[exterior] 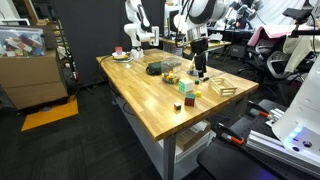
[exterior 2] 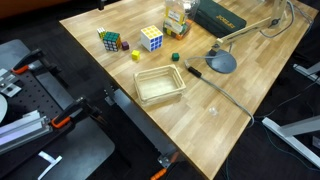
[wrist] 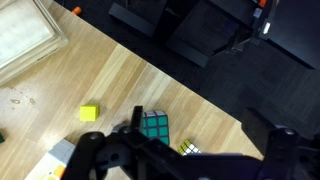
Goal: Put the smaller Rubik's cube in the wooden box
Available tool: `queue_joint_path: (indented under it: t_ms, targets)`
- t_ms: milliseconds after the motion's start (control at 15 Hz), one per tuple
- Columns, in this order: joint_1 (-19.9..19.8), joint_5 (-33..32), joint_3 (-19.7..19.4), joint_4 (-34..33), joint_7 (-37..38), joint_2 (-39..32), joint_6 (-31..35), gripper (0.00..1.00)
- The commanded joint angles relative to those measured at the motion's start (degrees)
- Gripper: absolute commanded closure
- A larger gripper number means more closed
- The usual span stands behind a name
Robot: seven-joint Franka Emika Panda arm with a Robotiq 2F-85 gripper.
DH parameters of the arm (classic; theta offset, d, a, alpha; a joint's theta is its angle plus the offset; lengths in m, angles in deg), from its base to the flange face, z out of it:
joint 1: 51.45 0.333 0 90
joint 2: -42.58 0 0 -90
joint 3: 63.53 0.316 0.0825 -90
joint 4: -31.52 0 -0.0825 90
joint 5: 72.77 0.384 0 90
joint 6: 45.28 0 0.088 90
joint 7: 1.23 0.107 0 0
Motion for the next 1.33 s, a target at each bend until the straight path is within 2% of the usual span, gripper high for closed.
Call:
queue_joint_path:
  t_ms: [0, 467, 600, 667, 1267]
  targets:
    - [-0.61, 0.68, 0.32, -0.13, -1.28, -2.69, 2.67, 0.0]
    - [-2.34, 8.9, 1.97, 2.77, -10.46, -10.25, 11.83, 0.0]
    - [-2.7, 7.92, 2.04, 2.28, -10.8, -12.82, 12.63, 0.0]
    - [-2.41, 7.13, 2.09, 2.55, -8.82, -11.63, 11.42, 0.0]
    - [-2.6, 6.17, 2.16, 2.23, -8.18, -13.27, 13.49, 0.0]
